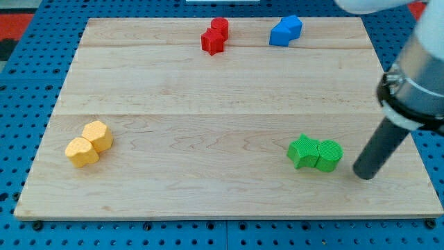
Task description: Place the arm in between the yellow blocks
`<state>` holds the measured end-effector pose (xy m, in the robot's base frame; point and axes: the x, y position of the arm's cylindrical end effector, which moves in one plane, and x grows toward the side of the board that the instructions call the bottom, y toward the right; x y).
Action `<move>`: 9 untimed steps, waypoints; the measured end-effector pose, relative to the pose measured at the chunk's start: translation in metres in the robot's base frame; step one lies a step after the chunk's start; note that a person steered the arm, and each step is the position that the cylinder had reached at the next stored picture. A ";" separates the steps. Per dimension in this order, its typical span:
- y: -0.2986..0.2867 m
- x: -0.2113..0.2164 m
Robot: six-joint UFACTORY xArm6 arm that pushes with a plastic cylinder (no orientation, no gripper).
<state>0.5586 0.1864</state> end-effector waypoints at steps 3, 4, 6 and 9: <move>-0.074 -0.017; -0.134 -0.038; -0.125 -0.004; -0.376 -0.021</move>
<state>0.5372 -0.1900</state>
